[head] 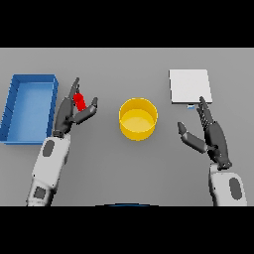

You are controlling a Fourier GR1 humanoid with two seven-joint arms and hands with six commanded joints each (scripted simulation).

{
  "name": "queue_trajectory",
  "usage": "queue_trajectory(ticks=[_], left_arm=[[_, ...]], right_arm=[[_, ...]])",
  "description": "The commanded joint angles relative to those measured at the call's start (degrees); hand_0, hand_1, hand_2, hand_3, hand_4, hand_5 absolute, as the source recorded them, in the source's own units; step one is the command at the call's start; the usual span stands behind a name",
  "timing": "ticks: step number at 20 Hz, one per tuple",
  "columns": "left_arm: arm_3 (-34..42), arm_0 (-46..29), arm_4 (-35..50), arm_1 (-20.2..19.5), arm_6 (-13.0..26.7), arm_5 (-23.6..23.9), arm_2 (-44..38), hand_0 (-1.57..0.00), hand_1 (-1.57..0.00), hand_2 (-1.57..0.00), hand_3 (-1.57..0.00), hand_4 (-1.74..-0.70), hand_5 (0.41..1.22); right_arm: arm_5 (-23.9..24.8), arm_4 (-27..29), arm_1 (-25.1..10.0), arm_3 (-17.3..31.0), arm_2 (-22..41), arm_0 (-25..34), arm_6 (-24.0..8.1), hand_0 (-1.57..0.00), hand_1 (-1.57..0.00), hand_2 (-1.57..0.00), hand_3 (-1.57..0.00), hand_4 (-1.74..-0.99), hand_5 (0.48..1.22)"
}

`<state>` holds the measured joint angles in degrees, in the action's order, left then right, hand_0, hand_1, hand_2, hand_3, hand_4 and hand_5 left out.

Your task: Pick up the red beaker and tilt it to pour out 1 green nut into yellow bowl. Pick up the yellow bowl and place it on the metallic measuring scale.

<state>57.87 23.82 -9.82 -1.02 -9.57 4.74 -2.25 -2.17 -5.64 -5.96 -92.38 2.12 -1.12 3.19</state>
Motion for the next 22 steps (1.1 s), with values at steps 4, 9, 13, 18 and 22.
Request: queue_trajectory(ticks=[4,9,13,18,22], left_arm=[[-2.8,2.5,1.6,1.6,-0.7,1.6,-2.0,-0.58,-0.56,-0.55,-0.42,-1.42,0.786],[-5.6,4.4,1.9,2.0,-3.3,2.5,-3.1,-1.25,-1.24,-1.24,-1.13,-1.57,1.079],[-4.5,3.6,1.4,1.7,-3.2,2.6,-1.3,-1.44,-1.43,-1.43,-1.32,-1.56,1.163],[-1.2,3.6,0.3,1.7,-2.4,2.9,-0.6,-1.53,-1.53,-1.53,-1.49,-1.51,1.202],[3.6,3.7,-1.2,1.2,0.1,2.5,0.2,-1.55,-1.55,-1.55,-1.54,-1.5,1.213]], right_arm=[[0.1,0.1,-0.4,-1.4,-0.2,-1.0,0.3,0.0,0.0,0.0,0.0,-1.292,0.645],[0.1,-0.1,-0.8,-1.9,-0.1,-1.1,-0.6,0.0,0.0,0.0,0.0,-1.292,0.651],[0.3,-0.3,-0.2,-1.1,0.1,-0.7,-0.2,0.0,0.0,0.0,0.0,-1.287,0.647],[0.3,-0.3,0.0,-0.7,0.1,-0.5,-0.2,0.0,0.0,0.0,0.0,-1.292,0.655],[0.8,-1.1,0.0,-1.5,0.4,-1.2,0.8,0.0,0.0,0.0,0.0,-1.294,0.664]])
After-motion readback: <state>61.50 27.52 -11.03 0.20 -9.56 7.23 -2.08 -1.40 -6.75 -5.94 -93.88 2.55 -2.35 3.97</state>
